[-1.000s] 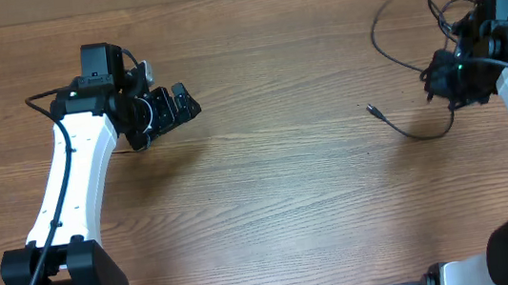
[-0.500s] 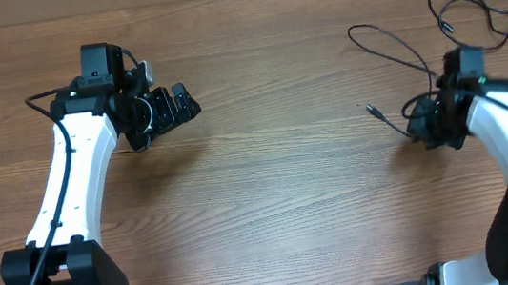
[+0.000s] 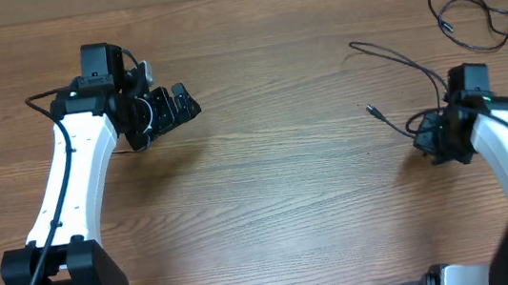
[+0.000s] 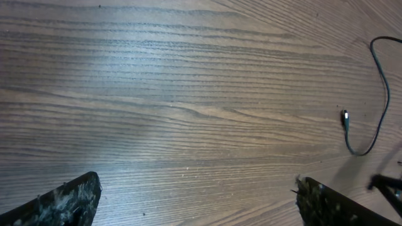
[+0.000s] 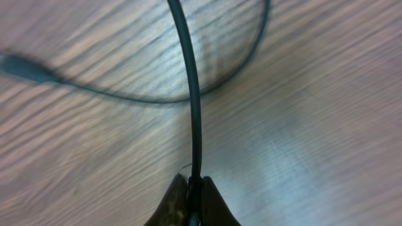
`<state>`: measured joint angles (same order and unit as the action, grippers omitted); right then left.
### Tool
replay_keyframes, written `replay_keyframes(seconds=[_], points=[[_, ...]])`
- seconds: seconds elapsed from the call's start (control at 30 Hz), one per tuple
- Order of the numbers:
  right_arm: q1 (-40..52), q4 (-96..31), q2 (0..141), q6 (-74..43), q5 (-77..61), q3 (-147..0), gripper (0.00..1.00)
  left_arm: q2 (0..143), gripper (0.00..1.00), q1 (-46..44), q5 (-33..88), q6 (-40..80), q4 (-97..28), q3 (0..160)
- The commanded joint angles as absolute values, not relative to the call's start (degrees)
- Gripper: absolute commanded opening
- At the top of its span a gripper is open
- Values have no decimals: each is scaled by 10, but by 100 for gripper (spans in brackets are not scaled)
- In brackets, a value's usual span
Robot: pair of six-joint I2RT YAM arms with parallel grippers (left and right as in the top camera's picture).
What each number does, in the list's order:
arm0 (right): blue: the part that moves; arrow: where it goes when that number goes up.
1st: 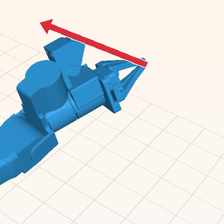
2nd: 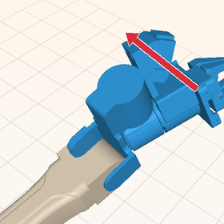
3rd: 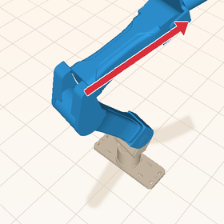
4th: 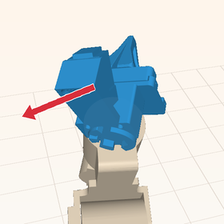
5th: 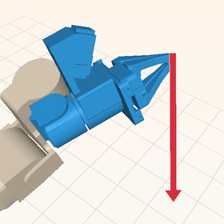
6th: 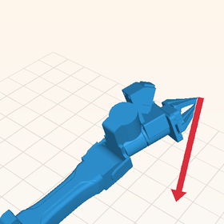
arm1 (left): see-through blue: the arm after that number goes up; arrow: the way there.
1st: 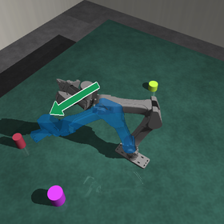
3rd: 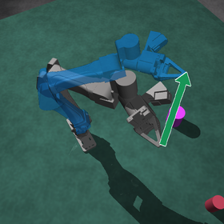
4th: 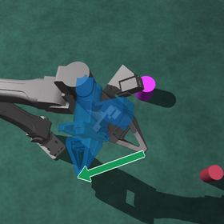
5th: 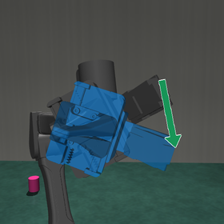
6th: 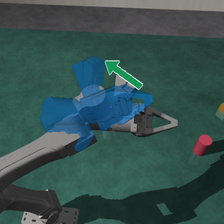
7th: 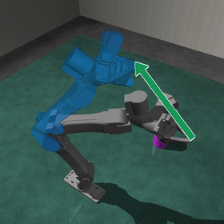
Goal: Untangle cables
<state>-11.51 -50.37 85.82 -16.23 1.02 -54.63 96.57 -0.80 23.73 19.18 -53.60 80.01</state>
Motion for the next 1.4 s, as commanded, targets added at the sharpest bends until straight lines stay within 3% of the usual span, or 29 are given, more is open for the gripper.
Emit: replay_keyframes(seconds=[0.0,0.33,0.57,0.8,1.0,1.1,1.23,1.37], points=[[-114,-544,761,-162,19,-549,4,959,99,-13,235,195,-535,805],[-147,-708,610,-276,17,-550,4,959,99,-13,235,195,-535,805],[-185,-743,592,-460,-40,-550,4,959,100,-13,235,195,-535,805],[-272,-809,577,-625,23,-554,4,959,100,-13,235,195,-535,805],[-378,-805,564,-623,66,-581,4,959,99,-13,235,195,-535,805],[-415,-733,567,-512,98,-586,4,959,99,-13,235,195,-535,805],[-428,-666,597,-434,114,-586,4,959,99,-13,235,195,-535,805],[-428,-630,652,-429,189,-586,4,959,100,-13,235,195,-535,805]])
